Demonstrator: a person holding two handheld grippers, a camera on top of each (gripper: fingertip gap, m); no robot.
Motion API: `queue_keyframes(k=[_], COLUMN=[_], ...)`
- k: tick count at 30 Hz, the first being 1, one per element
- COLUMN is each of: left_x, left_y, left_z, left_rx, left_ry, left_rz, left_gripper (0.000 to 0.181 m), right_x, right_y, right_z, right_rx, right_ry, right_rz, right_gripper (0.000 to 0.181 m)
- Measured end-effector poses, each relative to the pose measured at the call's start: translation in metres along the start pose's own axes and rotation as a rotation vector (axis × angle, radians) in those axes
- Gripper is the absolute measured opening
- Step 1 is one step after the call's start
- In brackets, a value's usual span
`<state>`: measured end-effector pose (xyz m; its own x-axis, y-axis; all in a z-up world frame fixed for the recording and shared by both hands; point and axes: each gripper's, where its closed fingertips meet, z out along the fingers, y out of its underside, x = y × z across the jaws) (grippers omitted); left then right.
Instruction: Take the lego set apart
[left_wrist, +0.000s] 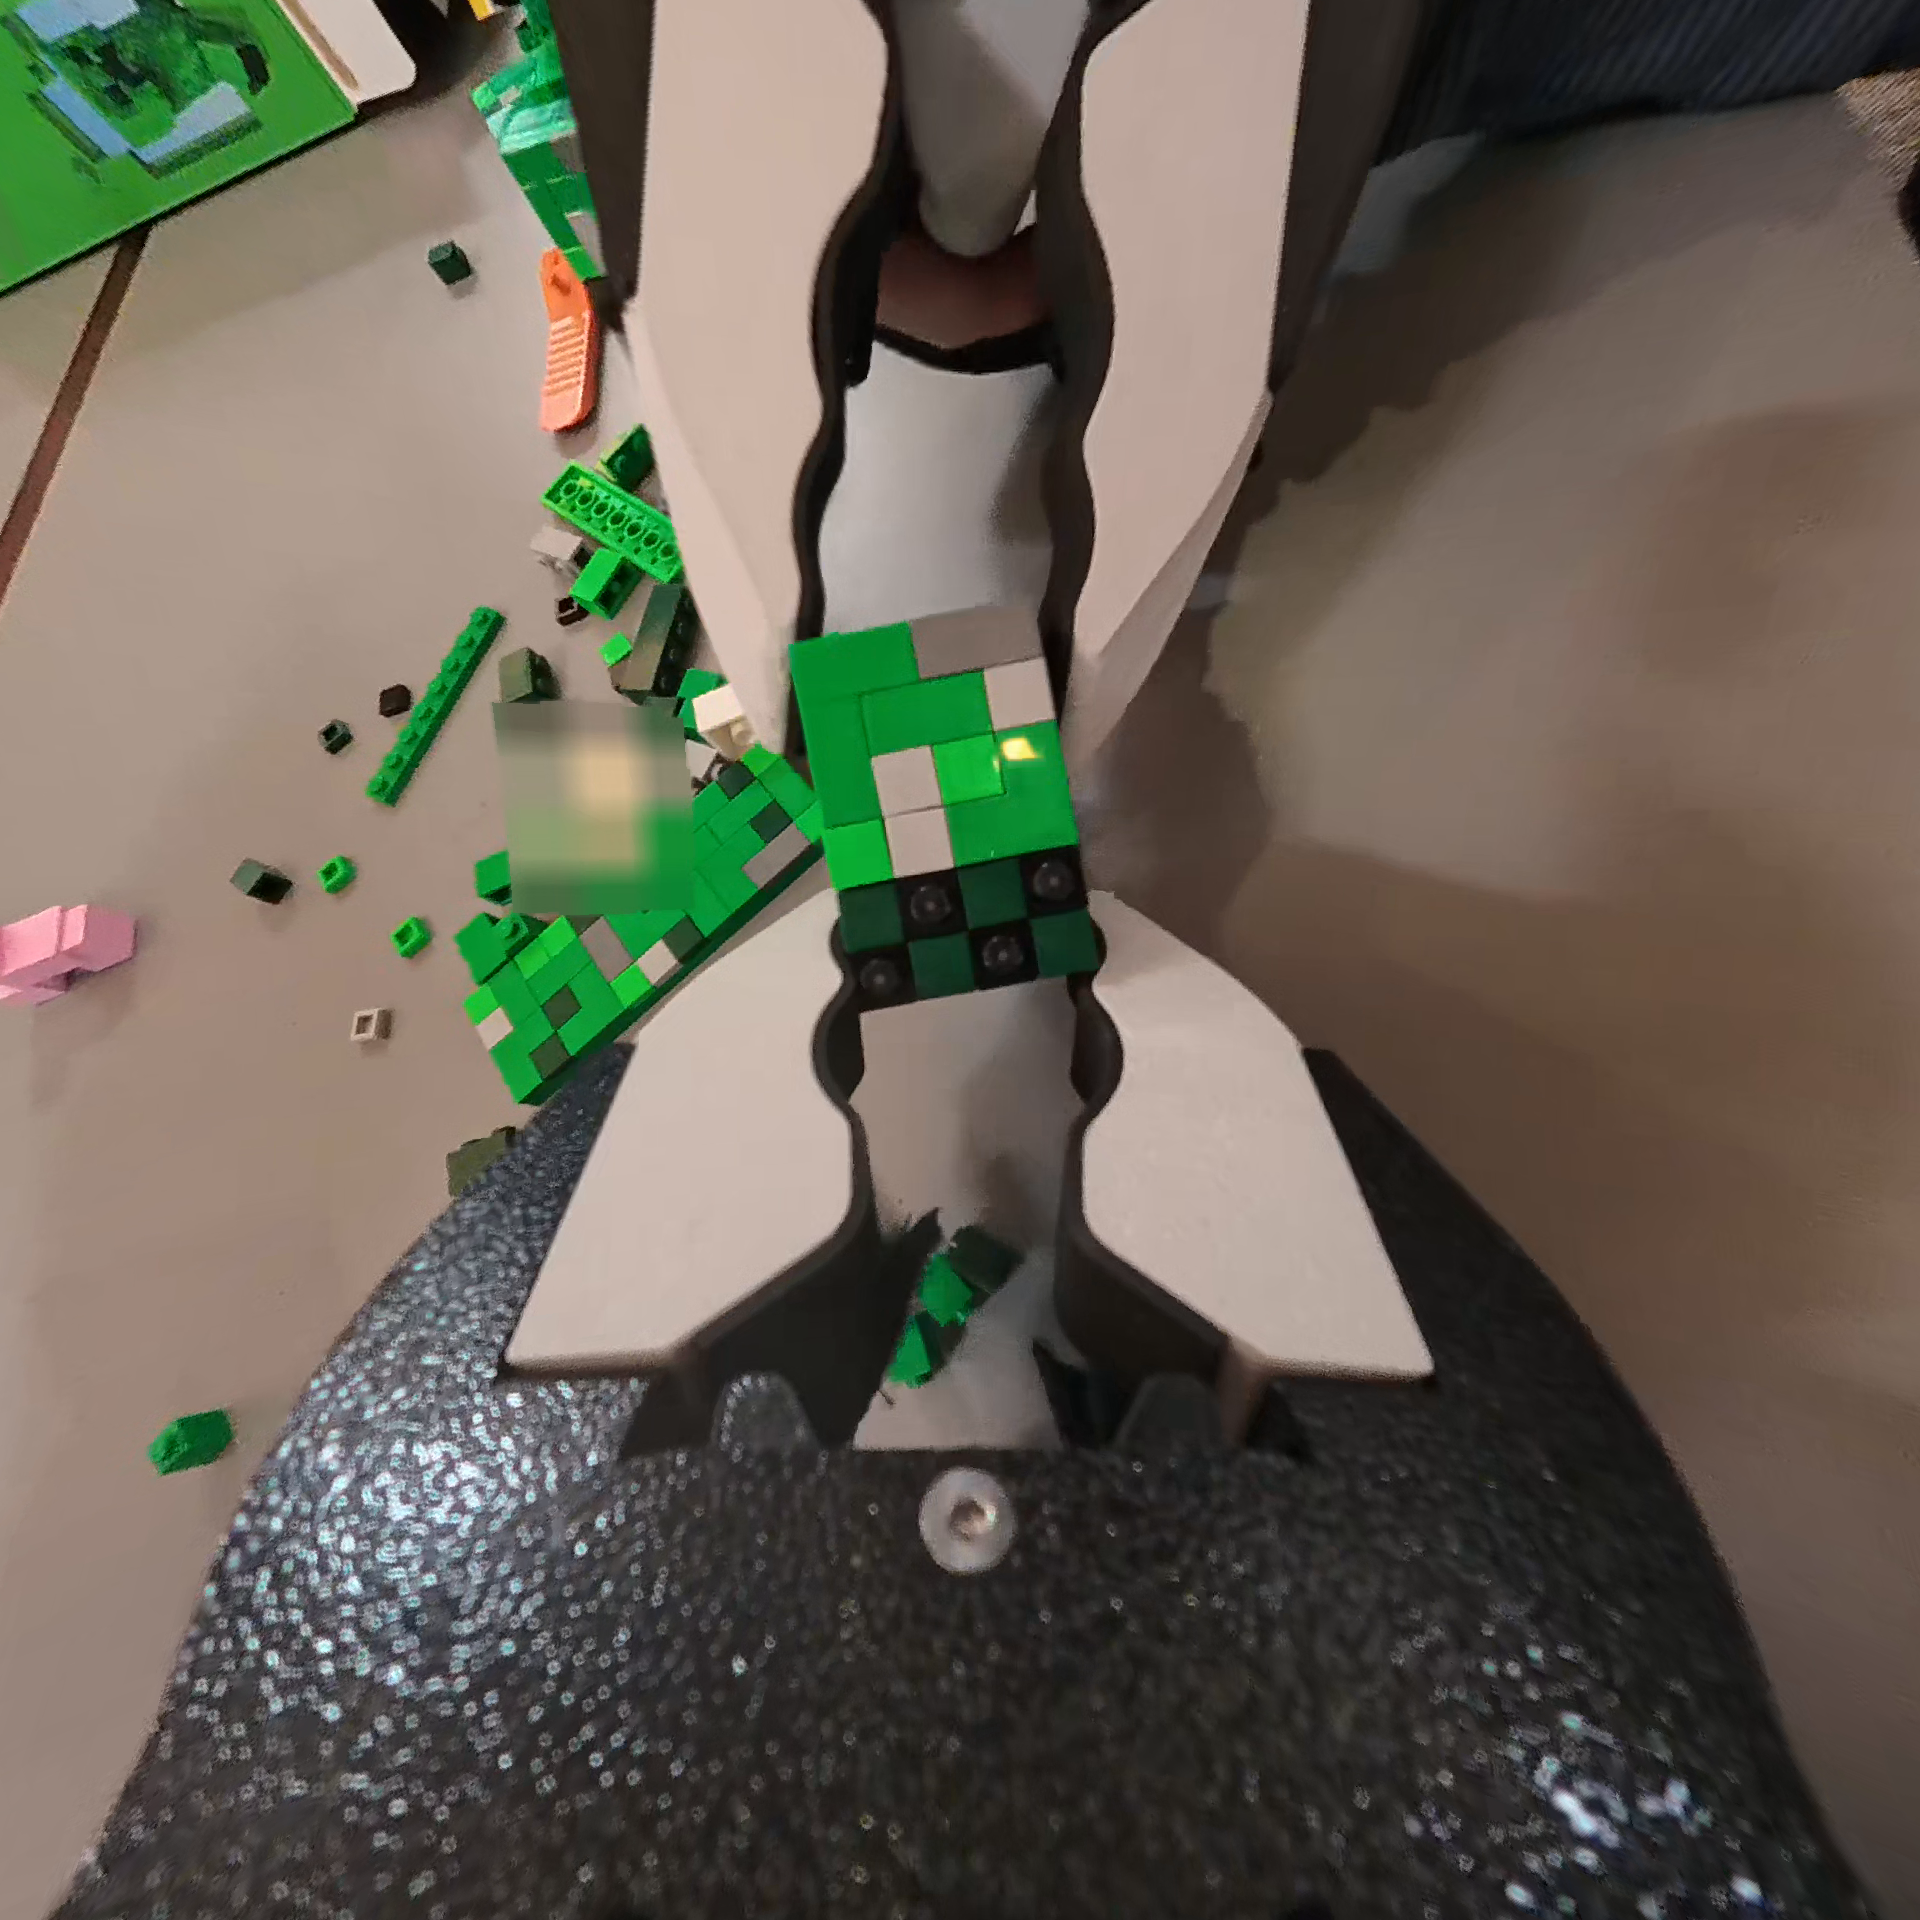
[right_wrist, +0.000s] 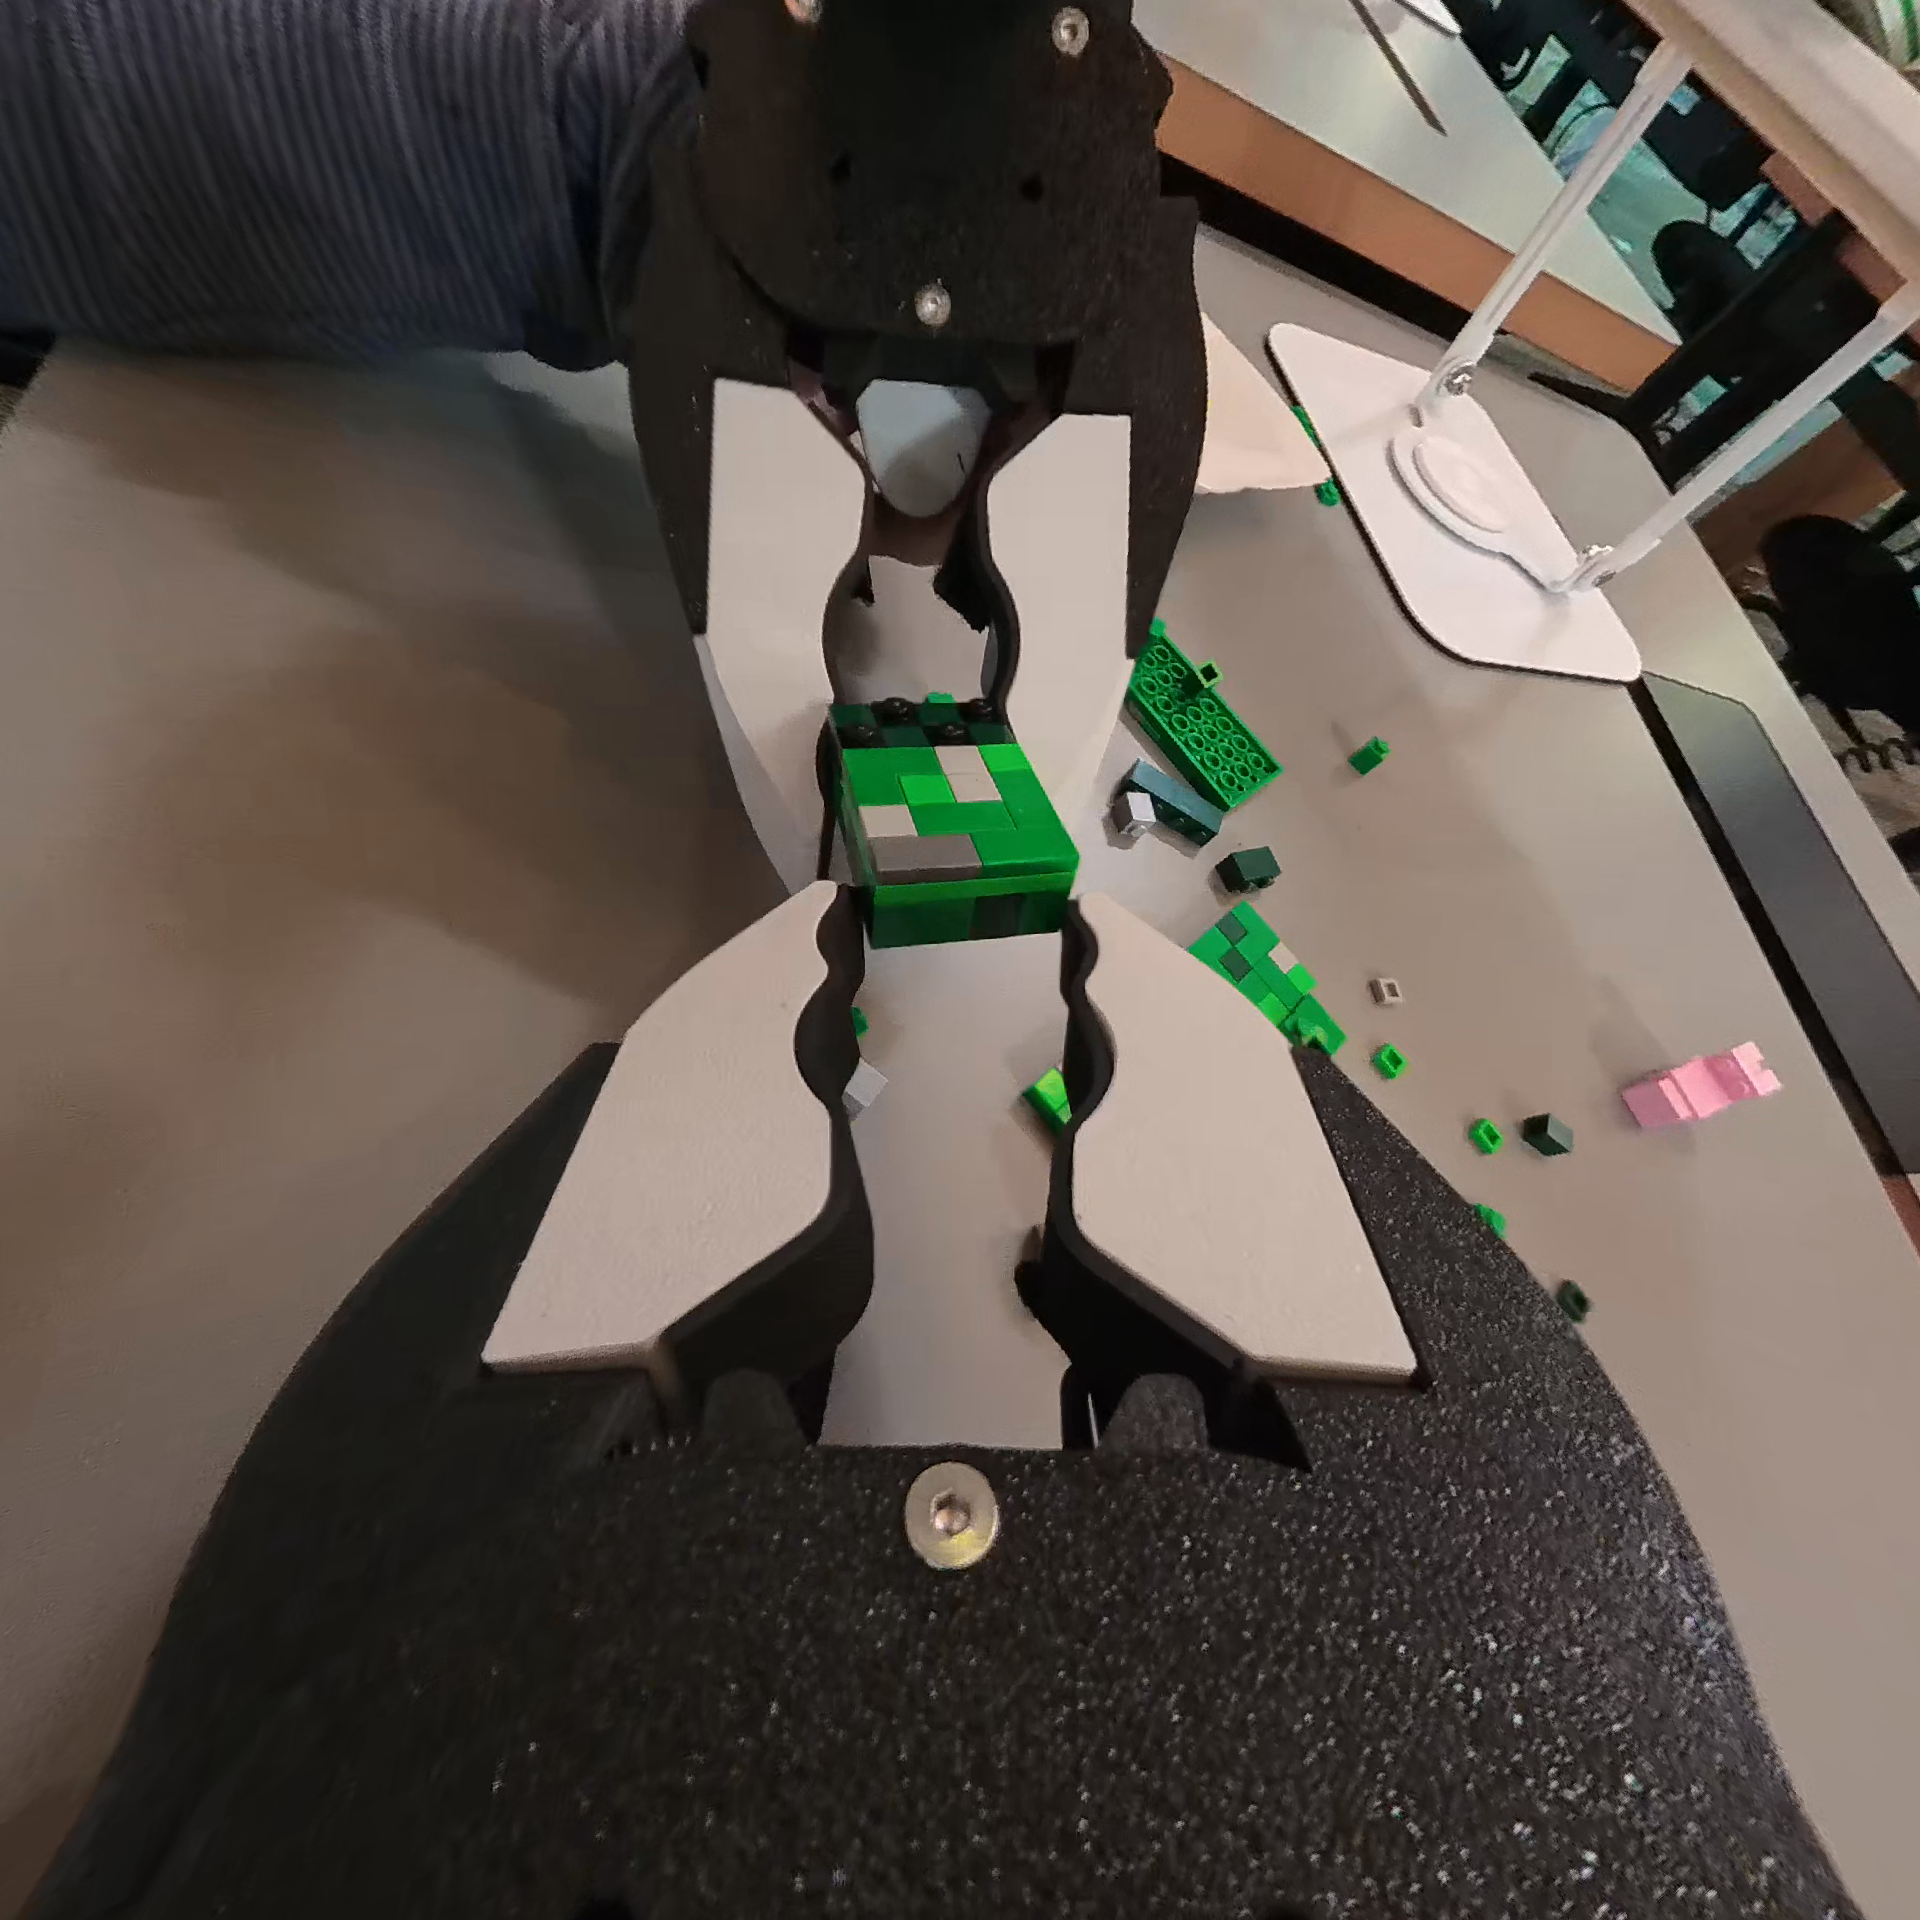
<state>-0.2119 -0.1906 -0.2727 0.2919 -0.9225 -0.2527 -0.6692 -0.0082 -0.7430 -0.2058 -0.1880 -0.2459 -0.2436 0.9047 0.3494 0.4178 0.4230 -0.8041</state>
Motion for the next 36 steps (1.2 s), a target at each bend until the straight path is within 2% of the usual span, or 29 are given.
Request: queue_keyframes(k=[5, 10, 21, 23, 25, 30, 32, 36], left_x=[0.002, -0.007, -0.016, -0.015, -0.011, -0.011, -0.016, -0.029], left_y=[-0.006, -0.011, -0.013, -0.016, -0.019, -0.022, -0.022, -0.019], left_z=[0.001, 0.001, 0.000, -0.002, -0.004, -0.005, -0.006, -0.006], left_rx=[0.036, 0.082, 0.116, 0.140, 0.162, 0.183, 0.185, 0.165], left_ry=[0.016, -0.048, -0.094, -0.080, -0.055, -0.038, -0.081, -0.188], left_rz=[-0.019, -0.022, -0.075, -0.089, -0.086, -0.108, -0.095, -0.072], left_gripper=[0.037, 0.039, 0.057, 0.052, 0.038, 0.038, 0.039, 0.061], right_x=[-0.002, 0.004, 0.006, 0.006, 0.008, 0.009, 0.012, 0.021], right_y=[-0.001, -0.002, -0.003, -0.004, -0.005, -0.008, -0.007, -0.006], right_z=[-0.005, -0.008, -0.008, -0.008, -0.009, -0.010, -0.010, -0.012], right_rx=[0.003, 0.038, 0.057, 0.065, 0.072, 0.095, 0.097, 0.109], right_ry=[-0.039, -0.028, -0.022, -0.019, -0.011, -0.018, -0.004, 0.037], right_rz=[0.053, 0.095, 0.108, 0.113, 0.119, 0.142, 0.153, 0.201], right_gripper=[0.034, 0.034, 0.034, 0.034, 0.034, 0.034, 0.034, 0.034])
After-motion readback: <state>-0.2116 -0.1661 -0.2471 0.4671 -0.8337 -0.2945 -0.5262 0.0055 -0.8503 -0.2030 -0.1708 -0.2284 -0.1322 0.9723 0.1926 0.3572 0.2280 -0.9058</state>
